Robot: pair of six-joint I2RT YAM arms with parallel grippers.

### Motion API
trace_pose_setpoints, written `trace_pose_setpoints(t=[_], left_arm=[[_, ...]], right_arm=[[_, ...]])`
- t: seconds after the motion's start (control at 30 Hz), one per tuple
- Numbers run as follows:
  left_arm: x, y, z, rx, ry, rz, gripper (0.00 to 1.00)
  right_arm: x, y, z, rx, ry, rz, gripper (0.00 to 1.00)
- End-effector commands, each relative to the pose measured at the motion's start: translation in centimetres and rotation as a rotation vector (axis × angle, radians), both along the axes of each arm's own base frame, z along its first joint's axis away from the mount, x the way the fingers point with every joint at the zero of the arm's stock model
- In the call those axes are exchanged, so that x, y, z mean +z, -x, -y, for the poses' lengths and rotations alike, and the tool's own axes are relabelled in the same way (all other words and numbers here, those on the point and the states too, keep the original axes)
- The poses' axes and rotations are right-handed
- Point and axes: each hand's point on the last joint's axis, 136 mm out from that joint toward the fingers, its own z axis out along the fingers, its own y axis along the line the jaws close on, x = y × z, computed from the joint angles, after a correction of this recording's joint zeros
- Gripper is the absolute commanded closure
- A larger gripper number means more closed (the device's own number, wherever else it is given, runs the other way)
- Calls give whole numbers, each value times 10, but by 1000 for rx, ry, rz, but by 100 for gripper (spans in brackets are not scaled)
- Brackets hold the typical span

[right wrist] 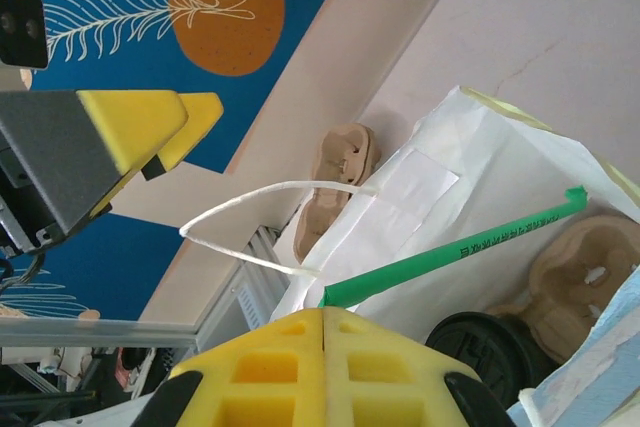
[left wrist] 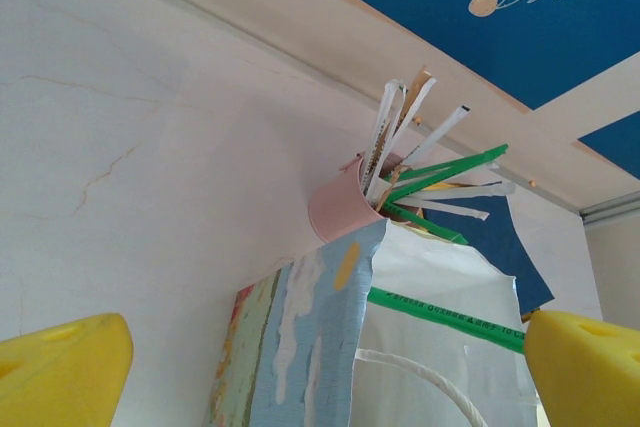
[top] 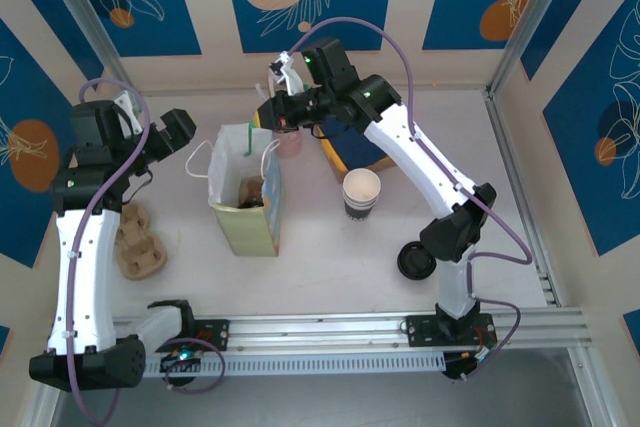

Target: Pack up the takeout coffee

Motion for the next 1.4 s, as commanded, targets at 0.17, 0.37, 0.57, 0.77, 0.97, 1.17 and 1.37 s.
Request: trace_pose_setpoints(t=[0.17,0.37,0.57,0.77,0.97,1.17,1.37], left_arm=[[0,-2,1,-17,-21,4,0],[1,-4,3,-29,-25,5,0],[2,-8,6,-43,-23,3,0],[5,-15,12,-70,-9,7,0],[13,-20,29,-134,-19,17,0],[22,-23,53,-218,-60,25,0],[28,-25,82,-314,-92,28,0]], right_arm=[[-4,-11,2,2,1,-42,97],[-16,-21,2,-23,36,-68,75],[-10,-25,4,-35,28,-47,67],[6,-29,17,-73,22,-6,64],[19,-36,39,-150,47,58,59],[13,-53,78,-289,106,74,50],[-12,-70,125,-432,197,47,47]])
